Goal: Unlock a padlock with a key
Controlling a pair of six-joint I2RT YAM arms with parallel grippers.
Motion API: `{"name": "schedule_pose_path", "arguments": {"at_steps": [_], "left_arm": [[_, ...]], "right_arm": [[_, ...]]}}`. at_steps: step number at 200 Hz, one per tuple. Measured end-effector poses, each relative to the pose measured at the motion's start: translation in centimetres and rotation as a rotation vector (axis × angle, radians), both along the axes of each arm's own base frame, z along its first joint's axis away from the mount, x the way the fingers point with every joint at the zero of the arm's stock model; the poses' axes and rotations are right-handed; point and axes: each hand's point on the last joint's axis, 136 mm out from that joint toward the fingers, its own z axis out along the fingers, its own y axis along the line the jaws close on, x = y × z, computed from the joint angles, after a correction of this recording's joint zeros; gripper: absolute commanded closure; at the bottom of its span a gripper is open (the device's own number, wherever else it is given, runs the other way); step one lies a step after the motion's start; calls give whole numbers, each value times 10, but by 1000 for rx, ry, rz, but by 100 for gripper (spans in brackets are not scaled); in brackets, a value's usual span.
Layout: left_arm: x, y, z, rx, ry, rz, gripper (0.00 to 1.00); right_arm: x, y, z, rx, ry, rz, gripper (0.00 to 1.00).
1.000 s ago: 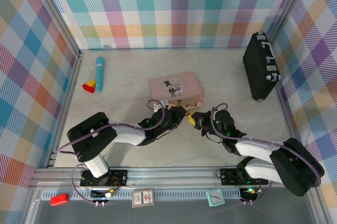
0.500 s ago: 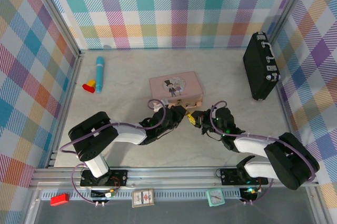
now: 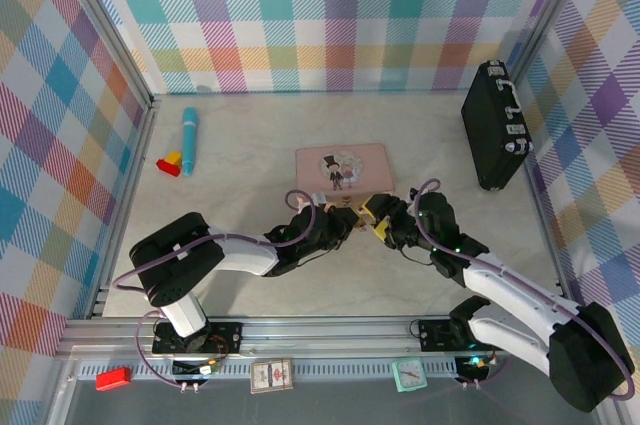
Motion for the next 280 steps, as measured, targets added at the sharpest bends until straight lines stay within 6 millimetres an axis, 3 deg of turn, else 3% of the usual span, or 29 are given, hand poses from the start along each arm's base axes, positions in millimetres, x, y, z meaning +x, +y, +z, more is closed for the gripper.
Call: {"name": "schedule_pose_path", "arguments": {"at_steps": [31,49,92,119,160,192,215,280], "left_arm": [[-5,7,-10,68,24,-21,100],[-8,15,-15,117,43,-31,100],[-7,34,-30,185,111,-41,100],[-5,40,-29,192,122,-41,100],[-8,48,-28,205,140,-38,100],[-10,56,-29,211,151,-34,100],[-11,59,-29,209,153,-32,100],[-12,68,-29,216,162,-26,100]], "right_arm": [[-8,-7,-10,-152,-93,82,38],[-13,-8,-10,-268,-187,150,44],[-41,22,6,-501,-596,391,42],[-49,43,-6,-642,-742,503,47],[-41,50,-40,-860,-822,591,55],[-33,53,-39,-927,-902,593,57],[-34,59,-45,-964,-949,638,65],[-48,62,-59,-1001,-1065,707,63]]}}
